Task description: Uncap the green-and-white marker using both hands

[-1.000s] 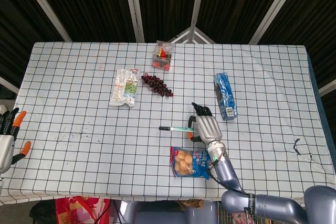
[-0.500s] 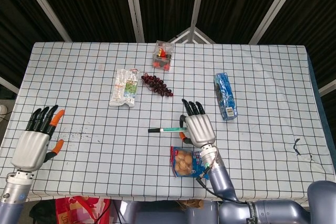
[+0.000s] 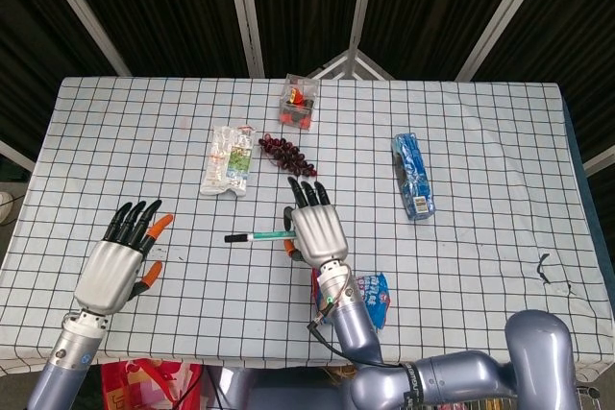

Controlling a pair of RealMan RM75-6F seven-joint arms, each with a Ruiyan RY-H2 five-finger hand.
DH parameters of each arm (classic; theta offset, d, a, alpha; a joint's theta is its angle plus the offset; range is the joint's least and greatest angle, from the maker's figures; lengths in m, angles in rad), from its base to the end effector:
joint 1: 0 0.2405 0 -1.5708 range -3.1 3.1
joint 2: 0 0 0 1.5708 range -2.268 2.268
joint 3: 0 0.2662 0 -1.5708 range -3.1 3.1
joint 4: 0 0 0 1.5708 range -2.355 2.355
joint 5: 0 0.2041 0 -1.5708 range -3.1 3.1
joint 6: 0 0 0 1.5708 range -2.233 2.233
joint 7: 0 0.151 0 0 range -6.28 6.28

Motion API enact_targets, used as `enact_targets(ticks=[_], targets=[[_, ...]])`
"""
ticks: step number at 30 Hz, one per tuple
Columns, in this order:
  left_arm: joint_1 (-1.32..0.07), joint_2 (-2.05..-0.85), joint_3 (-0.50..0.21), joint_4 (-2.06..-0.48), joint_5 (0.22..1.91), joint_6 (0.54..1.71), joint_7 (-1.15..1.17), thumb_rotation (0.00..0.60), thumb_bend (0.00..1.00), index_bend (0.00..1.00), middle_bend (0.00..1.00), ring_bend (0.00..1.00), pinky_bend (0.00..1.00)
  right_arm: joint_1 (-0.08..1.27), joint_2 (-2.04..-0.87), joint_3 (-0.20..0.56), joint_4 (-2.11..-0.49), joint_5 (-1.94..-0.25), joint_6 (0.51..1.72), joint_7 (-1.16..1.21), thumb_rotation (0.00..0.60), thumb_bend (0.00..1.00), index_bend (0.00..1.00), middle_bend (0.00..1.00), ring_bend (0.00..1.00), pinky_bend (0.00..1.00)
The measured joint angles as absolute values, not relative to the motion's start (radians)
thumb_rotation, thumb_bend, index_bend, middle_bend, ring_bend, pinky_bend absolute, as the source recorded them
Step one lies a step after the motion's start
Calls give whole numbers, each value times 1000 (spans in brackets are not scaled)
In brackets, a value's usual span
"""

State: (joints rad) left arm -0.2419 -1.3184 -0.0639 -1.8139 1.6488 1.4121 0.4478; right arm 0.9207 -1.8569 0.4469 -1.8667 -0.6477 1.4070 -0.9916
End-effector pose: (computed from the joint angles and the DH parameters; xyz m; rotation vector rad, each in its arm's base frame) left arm -0.1998 0.2164 0.0885 -1.6556 -0.6754 -1.0703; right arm 0.0023 -0.3119 -0.0299 1.6750 -1.0789 1.0083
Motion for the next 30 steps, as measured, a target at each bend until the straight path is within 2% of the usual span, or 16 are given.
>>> enact_targets(ticks=[14,30], targets=[[-286,-1415,-95,-1748,1629,1391,459,600,465,248,50,0,34,952,-1841,483,-1862,-626,1378,-926,600,463,797,34,60,52],[-330,-1516,-111,-1688,1678,1419,453,600,465,355,108,0,34,999,-1851,464,-1907,-618,1418,-937,600,463,805,34,59,51]])
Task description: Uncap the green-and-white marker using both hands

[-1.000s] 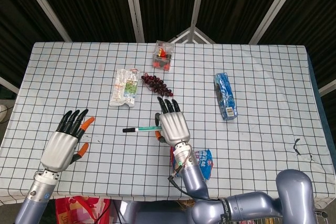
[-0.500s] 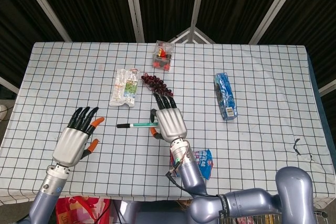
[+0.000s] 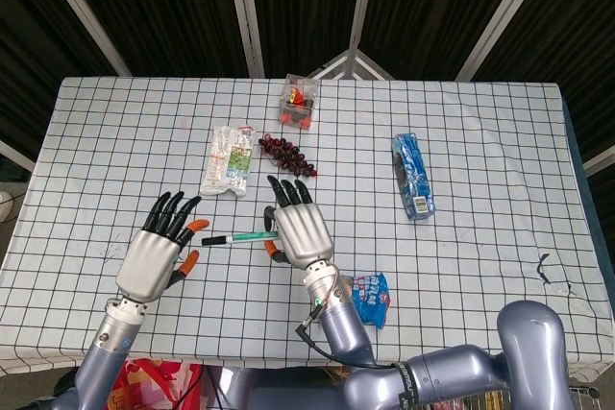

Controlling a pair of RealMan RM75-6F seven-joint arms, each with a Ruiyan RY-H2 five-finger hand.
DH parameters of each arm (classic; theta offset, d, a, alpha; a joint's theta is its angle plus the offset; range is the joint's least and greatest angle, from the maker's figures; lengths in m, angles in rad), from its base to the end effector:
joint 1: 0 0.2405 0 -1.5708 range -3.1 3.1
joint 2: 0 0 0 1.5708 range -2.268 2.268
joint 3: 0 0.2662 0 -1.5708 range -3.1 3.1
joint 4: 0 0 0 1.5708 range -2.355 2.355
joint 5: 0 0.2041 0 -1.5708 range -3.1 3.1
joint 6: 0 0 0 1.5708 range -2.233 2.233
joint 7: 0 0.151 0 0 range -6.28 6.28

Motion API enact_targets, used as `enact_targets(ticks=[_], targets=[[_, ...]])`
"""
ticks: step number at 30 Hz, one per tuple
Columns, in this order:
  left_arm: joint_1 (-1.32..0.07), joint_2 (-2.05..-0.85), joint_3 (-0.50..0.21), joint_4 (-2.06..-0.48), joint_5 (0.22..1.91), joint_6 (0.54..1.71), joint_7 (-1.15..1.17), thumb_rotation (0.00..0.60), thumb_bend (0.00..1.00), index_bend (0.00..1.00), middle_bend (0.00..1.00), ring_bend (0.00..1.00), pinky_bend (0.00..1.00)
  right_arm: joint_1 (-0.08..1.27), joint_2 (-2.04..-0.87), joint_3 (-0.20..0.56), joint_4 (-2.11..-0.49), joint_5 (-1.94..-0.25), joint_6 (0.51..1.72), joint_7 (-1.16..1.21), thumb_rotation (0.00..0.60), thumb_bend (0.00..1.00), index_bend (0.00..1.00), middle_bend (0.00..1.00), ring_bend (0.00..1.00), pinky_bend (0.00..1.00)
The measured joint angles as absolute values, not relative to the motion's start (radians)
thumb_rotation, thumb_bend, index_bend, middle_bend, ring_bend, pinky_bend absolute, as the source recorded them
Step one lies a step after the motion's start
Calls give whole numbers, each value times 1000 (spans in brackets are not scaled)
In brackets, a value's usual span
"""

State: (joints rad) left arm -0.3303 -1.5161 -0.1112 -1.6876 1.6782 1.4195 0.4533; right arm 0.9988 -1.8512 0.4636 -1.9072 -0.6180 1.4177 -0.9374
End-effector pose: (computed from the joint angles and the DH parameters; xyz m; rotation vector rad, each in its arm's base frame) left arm -0.1662 0.2391 0.0474 -1.6438 -0.6139 -1.2273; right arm 0.0299 -0.3068 -0.0258 1.7071 -1.1199 1.0987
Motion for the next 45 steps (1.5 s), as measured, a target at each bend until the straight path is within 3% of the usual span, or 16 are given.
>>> enact_targets(ticks=[45], targets=[[-361,-1620,-101,-1528,1709,1476,399,600,469,465,154,0,34,1020,-1848,435,-1877,-606,1404,-856,600,465,811,34,59,51]])
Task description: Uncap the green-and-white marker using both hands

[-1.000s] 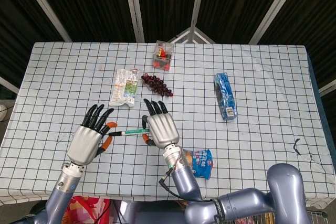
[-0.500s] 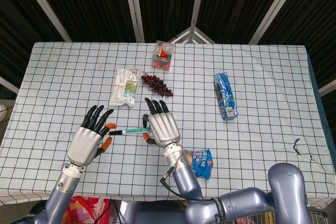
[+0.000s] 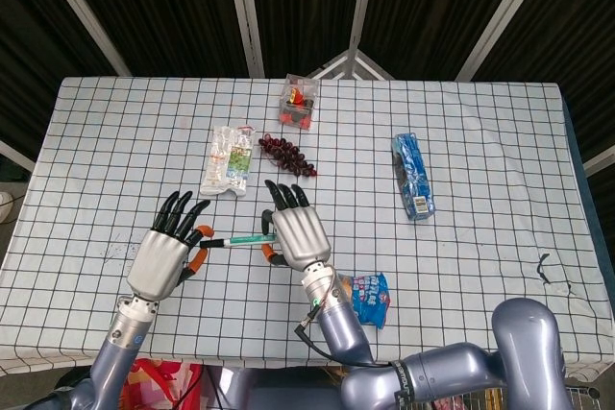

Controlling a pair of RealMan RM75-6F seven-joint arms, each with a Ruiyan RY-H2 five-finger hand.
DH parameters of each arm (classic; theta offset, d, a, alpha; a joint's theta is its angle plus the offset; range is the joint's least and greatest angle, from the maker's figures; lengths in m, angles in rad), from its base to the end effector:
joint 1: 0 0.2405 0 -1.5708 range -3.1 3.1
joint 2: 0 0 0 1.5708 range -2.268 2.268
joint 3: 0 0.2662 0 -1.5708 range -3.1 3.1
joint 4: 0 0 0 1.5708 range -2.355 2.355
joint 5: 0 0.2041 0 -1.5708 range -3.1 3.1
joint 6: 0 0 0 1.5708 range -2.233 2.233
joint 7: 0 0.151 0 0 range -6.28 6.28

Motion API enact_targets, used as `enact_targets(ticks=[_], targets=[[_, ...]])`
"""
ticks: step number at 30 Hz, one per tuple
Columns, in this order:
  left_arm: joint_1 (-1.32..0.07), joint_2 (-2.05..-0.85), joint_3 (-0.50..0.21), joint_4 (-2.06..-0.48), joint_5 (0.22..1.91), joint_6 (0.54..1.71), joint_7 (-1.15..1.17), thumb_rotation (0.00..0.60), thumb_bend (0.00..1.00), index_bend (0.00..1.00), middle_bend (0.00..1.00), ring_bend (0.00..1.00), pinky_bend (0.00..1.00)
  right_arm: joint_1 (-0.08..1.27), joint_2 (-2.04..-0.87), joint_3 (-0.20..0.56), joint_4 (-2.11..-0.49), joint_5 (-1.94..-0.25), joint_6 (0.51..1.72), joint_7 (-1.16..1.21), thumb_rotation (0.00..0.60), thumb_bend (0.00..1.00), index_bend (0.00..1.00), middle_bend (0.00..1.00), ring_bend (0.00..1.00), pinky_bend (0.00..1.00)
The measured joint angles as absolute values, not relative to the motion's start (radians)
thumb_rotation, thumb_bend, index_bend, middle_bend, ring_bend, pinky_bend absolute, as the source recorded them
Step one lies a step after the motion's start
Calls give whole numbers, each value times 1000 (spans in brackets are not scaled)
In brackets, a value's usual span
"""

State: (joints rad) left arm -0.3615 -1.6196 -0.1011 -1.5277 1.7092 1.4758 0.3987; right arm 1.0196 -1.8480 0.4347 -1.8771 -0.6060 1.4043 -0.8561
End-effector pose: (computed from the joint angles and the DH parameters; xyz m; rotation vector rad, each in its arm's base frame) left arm -0.1687 0.2458 0.0253 -1.6255 -0.5651 -1.2768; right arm 0.0272 -0.3081 -0.0338 1.7104 -1.1655 1.1108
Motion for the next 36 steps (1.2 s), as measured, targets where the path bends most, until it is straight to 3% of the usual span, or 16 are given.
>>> enact_targets(ticks=[36], targets=[[-367,-1654,-93,-1457,1723,1525,342,600,484,577,224,0,34,1014,-1827,427,-1876,-595,1395,-819,600,465,815,34,59,51]])
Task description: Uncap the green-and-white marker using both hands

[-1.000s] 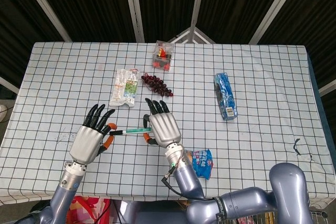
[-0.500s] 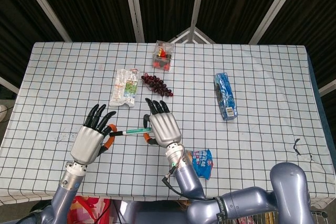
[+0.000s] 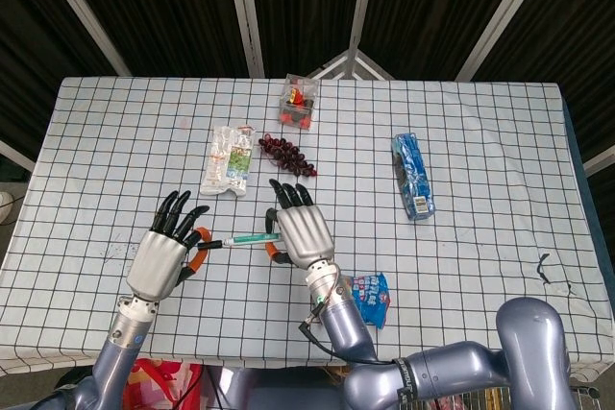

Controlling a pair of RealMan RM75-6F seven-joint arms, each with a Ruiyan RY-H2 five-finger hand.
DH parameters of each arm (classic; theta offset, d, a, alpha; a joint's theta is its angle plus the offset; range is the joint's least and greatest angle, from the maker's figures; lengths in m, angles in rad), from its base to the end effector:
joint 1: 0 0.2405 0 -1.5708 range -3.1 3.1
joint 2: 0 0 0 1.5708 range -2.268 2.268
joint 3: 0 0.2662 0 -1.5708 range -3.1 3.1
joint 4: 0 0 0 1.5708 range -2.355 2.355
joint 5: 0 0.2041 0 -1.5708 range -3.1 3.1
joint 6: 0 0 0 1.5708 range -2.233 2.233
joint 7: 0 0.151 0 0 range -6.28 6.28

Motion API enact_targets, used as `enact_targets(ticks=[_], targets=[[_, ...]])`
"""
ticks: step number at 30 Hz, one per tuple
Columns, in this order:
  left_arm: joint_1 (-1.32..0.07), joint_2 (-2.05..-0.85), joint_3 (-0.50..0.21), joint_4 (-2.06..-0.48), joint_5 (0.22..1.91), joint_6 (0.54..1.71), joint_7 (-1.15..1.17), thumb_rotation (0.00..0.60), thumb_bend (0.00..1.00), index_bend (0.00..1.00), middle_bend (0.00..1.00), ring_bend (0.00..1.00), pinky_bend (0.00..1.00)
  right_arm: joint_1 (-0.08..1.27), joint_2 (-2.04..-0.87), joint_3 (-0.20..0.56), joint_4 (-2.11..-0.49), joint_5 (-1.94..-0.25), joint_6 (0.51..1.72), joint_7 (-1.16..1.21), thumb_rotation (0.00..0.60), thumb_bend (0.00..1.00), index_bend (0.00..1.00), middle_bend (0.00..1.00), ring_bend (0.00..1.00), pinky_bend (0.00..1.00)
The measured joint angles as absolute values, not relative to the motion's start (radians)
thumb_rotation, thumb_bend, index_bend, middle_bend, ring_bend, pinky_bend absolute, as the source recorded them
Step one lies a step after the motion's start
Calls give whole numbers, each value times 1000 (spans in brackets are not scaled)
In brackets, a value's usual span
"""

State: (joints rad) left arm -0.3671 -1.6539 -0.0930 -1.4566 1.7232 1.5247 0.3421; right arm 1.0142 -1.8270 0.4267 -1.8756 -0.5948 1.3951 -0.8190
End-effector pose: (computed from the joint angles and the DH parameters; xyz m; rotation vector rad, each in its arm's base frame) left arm -0.1732 0.2467 0.0214 -1.5961 -0.5594 -1.3205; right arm 0.0206 -0.3116 -0.0320 1.6970 -1.1929 1.1093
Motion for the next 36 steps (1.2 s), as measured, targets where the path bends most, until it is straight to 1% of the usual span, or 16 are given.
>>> enact_targets(ticks=[9,13,22,23,24,25,26,27,28,29,30,31,32,34,36], targets=[[-344,-1640,-78,-1429,1727,1563,300,600,484,576,218,0,34,987,-1799,410,-1862,-591,1387,-794,600,465,819,34,59,51],[-329,-1627,-75,-1411,1709,1570,285,600,484,540,211,0,34,971,-1787,388,-1832,-580,1373,-785,600,465,820,34,59,51],[-344,-1624,-106,-1366,1637,1511,260,600,484,505,214,0,34,932,-1788,336,-1684,-552,1282,-723,600,465,820,34,60,50],[-349,-1628,-110,-1362,1634,1503,257,600,484,497,213,0,34,929,-1791,331,-1662,-550,1270,-714,600,465,801,34,59,45],[-357,-1634,-114,-1356,1630,1492,255,600,484,471,210,0,34,926,-1793,328,-1647,-549,1261,-707,600,465,772,34,59,39],[-362,-1638,-116,-1352,1626,1483,253,600,484,425,201,0,34,923,-1796,324,-1632,-548,1251,-700,600,465,697,34,59,27],[-366,-1642,-117,-1347,1622,1474,253,600,485,382,192,0,34,920,-1800,320,-1614,-546,1236,-691,600,465,588,33,55,15],[-372,-1647,-117,-1342,1618,1461,252,600,484,319,174,0,34,917,-1802,317,-1603,-544,1226,-686,600,464,508,33,50,8],[-375,-1650,-117,-1339,1615,1451,251,600,484,233,147,0,34,915,-1803,314,-1594,-542,1215,-681,600,443,389,30,41,2],[-379,-1652,-115,-1337,1612,1441,251,600,484,159,121,0,34,912,-1804,311,-1586,-538,1202,-677,600,399,275,25,31,0],[-383,-1652,-111,-1336,1609,1428,252,600,484,82,91,0,34,911,-1804,309,-1584,-533,1194,-677,600,360,206,20,27,0],[-385,-1652,-108,-1337,1607,1420,254,600,484,30,64,0,34,910,-1803,307,-1583,-526,1187,-677,600,295,113,11,24,0],[-388,-1649,-104,-1339,1607,1415,256,600,485,10,52,0,34,909,-1800,306,-1583,-517,1182,-681,600,250,48,5,23,0],[-389,-1638,-99,-1351,1608,1412,259,600,485,0,36,0,34,909,-1796,308,-1588,-504,1181,-690,600,218,1,0,22,0],[-387,-1621,-93,-1374,1616,1416,256,600,484,0,35,0,34,907,-1791,315,-1600,-499,1188,-692,600,217,0,0,22,0]])
